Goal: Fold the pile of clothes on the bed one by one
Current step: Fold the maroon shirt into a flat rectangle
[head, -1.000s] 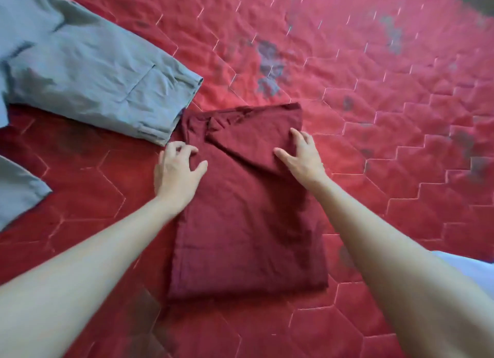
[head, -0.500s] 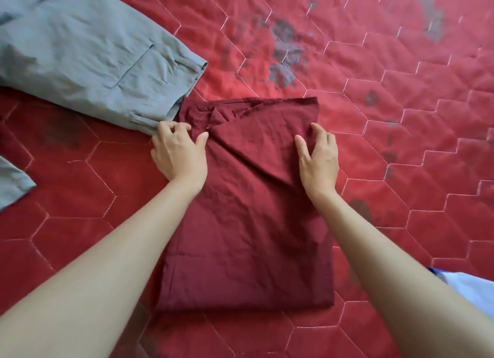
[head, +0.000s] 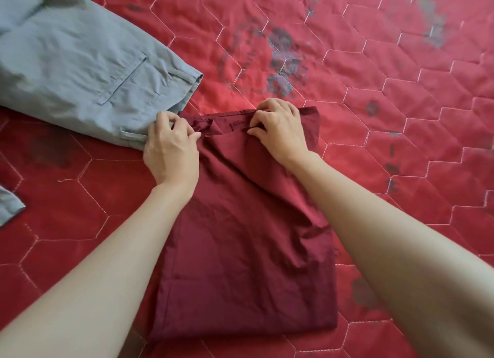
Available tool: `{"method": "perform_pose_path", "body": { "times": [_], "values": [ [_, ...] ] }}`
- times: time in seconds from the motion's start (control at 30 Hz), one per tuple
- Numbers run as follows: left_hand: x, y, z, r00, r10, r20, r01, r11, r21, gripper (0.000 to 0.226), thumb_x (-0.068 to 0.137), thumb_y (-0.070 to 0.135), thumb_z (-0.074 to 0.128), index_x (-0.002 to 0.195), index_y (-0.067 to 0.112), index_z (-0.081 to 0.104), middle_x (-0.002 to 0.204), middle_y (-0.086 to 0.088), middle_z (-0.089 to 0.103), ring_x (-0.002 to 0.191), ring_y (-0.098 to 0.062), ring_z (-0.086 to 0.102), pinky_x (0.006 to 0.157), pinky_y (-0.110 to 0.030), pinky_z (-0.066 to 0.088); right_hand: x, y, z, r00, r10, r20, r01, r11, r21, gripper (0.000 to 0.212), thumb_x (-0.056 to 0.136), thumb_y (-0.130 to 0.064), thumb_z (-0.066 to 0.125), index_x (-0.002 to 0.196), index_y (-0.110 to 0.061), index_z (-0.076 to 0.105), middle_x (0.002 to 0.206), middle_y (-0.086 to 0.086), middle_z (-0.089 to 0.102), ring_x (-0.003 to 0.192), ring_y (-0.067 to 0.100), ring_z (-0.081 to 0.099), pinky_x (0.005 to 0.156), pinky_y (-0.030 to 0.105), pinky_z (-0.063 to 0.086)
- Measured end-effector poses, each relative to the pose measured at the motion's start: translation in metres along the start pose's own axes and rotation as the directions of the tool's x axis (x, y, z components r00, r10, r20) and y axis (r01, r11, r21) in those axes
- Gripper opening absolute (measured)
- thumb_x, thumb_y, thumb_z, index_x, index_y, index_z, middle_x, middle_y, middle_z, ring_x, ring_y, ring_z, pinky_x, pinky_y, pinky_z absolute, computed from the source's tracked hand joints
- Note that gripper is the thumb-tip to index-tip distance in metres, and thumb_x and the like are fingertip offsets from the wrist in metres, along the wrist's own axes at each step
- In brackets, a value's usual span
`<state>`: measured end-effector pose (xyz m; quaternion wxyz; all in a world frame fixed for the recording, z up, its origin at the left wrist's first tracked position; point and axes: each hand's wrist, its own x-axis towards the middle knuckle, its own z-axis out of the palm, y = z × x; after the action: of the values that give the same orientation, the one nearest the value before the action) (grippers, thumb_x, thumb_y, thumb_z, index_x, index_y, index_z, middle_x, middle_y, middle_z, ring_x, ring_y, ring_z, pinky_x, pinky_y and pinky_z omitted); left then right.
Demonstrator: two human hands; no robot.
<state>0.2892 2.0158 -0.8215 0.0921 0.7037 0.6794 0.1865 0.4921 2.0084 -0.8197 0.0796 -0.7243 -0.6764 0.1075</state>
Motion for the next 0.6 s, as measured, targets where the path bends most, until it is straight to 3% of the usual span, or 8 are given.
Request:
{"method": "perform_pose_path", "body": {
  "times": [0.13,0.23,0.3,0.43,0.53,0.6],
  "values": [
    [0.002,-0.014,-0.008,0.996,-0.018,-0.087,0.017,1.000,-0.011,0.016,0.083,0.028,0.070,0.078,0.016,0.062,0.106,-0.006,0.053,0.094,-0.030,0.052,0.059,-0.034,0.031,0.004,0.013,-0.008,0.971,0.163,-0.173,-0.147,0.984,0.103,0.018,0.084,-0.029,0.069,0.093,-0.014,0.070,0.113,0.001,0.061,0.114,0.023,0.049,0.094,0.033,0.032],
    [0.008,-0.015,-0.006,0.999,-0.046,0.013,0.046,0.998,0.042,0.016,0.084,0.029,0.069,0.082,0.015,0.062,0.110,-0.007,0.051,0.100,-0.031,0.050,0.062,-0.039,0.036,0.012,0.023,-0.009,0.947,0.295,-0.124,-0.285,0.954,0.093,0.024,0.088,-0.032,0.065,0.099,-0.011,0.069,0.117,0.004,0.058,0.116,0.025,0.047,0.093,0.033,0.033],
    [0.011,-0.013,-0.004,0.999,-0.003,0.048,0.000,0.997,0.079,0.013,0.085,0.026,0.068,0.088,0.015,0.062,0.115,-0.008,0.050,0.104,-0.031,0.049,0.072,-0.044,0.040,0.015,0.022,-0.007,0.948,0.300,-0.102,-0.294,0.953,0.069,0.026,0.091,-0.032,0.062,0.103,-0.010,0.068,0.121,0.005,0.056,0.120,0.026,0.045,0.097,0.034,0.033],
    [0.013,-0.007,0.003,0.934,0.358,-0.016,-0.357,0.933,0.052,0.020,0.086,0.016,0.062,0.105,0.014,0.066,0.116,-0.006,0.060,0.103,-0.031,0.055,0.081,-0.043,0.040,0.011,0.003,-0.006,0.959,0.141,-0.246,-0.123,0.989,0.087,0.029,0.091,-0.033,0.060,0.110,-0.013,0.067,0.126,0.005,0.056,0.125,0.023,0.046,0.105,0.035,0.030],
    [0.027,-0.011,0.007,0.888,0.454,0.073,-0.458,0.888,0.041,0.023,0.089,0.017,0.060,0.110,0.014,0.068,0.110,-0.004,0.065,0.104,-0.032,0.054,0.086,-0.042,0.033,0.007,-0.008,0.000,0.993,-0.075,-0.086,0.069,0.995,-0.068,0.033,0.091,-0.037,0.058,0.120,-0.021,0.063,0.137,0.001,0.050,0.136,0.018,0.036,0.114,0.038,0.019],
    [0.044,-0.018,0.008,0.865,0.474,0.163,-0.484,0.875,0.028,0.019,0.088,0.023,0.064,0.104,0.016,0.071,0.105,-0.004,0.067,0.103,-0.032,0.052,0.088,-0.040,0.028,0.007,-0.009,0.006,0.996,-0.082,0.019,0.084,0.990,-0.114,0.036,0.093,-0.038,0.055,0.127,-0.025,0.057,0.141,-0.003,0.045,0.141,0.015,0.027,0.117,0.040,0.014]
  ]
}}
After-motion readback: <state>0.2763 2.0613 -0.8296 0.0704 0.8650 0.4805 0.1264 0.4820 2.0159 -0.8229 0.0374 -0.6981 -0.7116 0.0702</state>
